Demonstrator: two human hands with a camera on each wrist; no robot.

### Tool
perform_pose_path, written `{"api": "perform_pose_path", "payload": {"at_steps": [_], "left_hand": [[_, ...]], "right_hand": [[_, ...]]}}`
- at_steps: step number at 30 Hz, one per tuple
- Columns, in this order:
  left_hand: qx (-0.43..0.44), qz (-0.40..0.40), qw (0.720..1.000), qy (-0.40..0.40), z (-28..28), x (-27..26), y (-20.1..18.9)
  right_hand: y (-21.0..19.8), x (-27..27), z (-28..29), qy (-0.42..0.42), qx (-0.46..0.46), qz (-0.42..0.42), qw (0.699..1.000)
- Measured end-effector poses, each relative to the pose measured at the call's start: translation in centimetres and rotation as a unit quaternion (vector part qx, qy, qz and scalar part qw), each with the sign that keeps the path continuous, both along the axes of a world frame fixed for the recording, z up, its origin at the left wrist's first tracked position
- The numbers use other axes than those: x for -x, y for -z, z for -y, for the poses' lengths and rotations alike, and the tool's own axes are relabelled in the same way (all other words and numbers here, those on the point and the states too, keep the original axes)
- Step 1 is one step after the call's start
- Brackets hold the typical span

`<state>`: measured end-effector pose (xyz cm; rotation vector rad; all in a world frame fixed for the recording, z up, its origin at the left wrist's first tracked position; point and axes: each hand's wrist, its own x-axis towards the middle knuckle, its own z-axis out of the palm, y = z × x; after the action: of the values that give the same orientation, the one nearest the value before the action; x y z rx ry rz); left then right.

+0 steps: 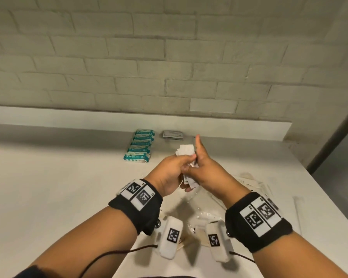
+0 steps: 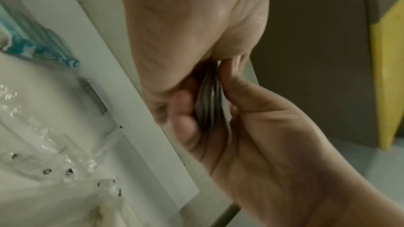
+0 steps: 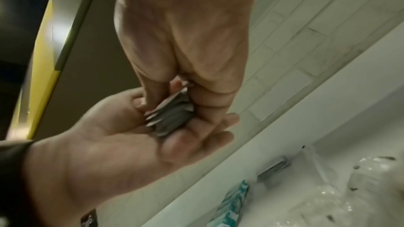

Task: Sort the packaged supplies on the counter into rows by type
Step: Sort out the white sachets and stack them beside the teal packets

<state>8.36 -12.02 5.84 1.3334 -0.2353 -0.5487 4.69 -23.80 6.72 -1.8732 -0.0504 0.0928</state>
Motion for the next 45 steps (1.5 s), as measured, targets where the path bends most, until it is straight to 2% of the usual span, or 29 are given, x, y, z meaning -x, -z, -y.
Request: {"api": "perform_pose_path", "payload": {"at_steps": [2, 4, 6, 9, 12, 15, 19, 20, 21, 23, 25, 27, 29, 31, 34, 38, 41, 43, 44, 45], "left_hand": [[0.046, -0.043, 0.996, -0.06, 0.1, -0.5, -0.1], [0.084, -0.071, 0.989, -0.099, -0.2, -1.2, -0.1], [0.041, -0.06, 0.995, -0.075, -0.5, -1.0, -0.3], [-0.066, -0.001, 0.998, 0.009, -0.1, -0.1, -0.3], [-0.092, 0.002, 0.996, 0.015, 0.2, 0.6, -0.5], [-0.086, -0.017, 0.996, 0.013, 0.3, 0.6, -0.8], [-0.084, -0.036, 0.996, -0.008, 0.5, 0.6, -0.9], [-0.065, -0.042, 0.997, -0.022, 0.6, 0.4, -0.9], [-0.024, -0.058, 0.997, -0.042, 0.7, 0.1, -0.8], [0.079, -0.082, 0.989, -0.092, 0.6, -0.8, -0.8], [0.135, -0.064, 0.979, -0.137, 0.3, -1.9, -0.4], [0.145, -0.05, 0.977, -0.151, 0.3, -2.7, -0.1], [0.137, -0.055, 0.979, -0.141, 0.6, -3.2, 0.5], [0.131, -0.059, 0.981, -0.13, 0.9, -3.6, 1.2], [0.118, -0.061, 0.984, -0.12, 0.5, -4.7, 2.5], [0.043, -0.032, 0.993, -0.104, -1.6, -8.7, 4.8], [-0.129, 0.034, 0.983, -0.122, -3.5, -12.6, 4.8], [-0.293, 0.131, 0.945, -0.062, -4.2, -15.0, 3.9], [-0.377, 0.178, 0.909, -0.012, -4.3, -16.2, 3.7], [-0.456, 0.222, 0.861, 0.043, -4.1, -17.4, 3.5]], "right_hand": [[0.3, 0.0, -0.2, 0.036, 0.041, 0.018, 0.998], [0.3, 0.6, 0.2, 0.072, 0.137, 0.056, 0.986], [0.2, 1.1, 0.6, 0.048, 0.24, 0.094, 0.965], [-0.1, 1.4, 0.2, -0.059, 0.342, 0.122, 0.93], [-0.3, 0.8, 0.2, -0.049, 0.38, 0.198, 0.902], [-0.2, 0.6, 0.8, -0.054, 0.387, 0.225, 0.893], [0.4, 0.1, 0.8, -0.058, 0.415, 0.283, 0.863], [0.4, 0.1, 0.7, -0.053, 0.395, 0.264, 0.879], [0.2, 0.0, 0.8, -0.046, 0.348, 0.221, 0.91], [0.1, -0.3, 1.0, -0.017, 0.206, 0.122, 0.971], [0.4, -1.0, 1.1, 0.028, 0.072, 0.056, 0.995], [0.9, -1.7, 0.8, 0.035, -0.072, -0.032, 0.996], [1.4, -2.5, 0.2, 0.035, -0.202, -0.089, 0.975], [1.8, -3.4, -0.2, 0.067, -0.268, -0.099, 0.956], [2.7, -5.0, -0.1, 0.085, -0.279, -0.116, 0.949], [4.2, -8.1, 1.1, 0.083, -0.234, -0.175, 0.953], [5.3, -11.7, 2.2, 0.08, -0.153, -0.214, 0.962], [5.9, -14.1, 2.4, 0.077, -0.073, -0.239, 0.965], [6.1, -15.4, 2.4, 0.073, -0.034, -0.251, 0.965], [6.3, -16.8, 2.3, 0.065, 0.002, -0.263, 0.963]]}}
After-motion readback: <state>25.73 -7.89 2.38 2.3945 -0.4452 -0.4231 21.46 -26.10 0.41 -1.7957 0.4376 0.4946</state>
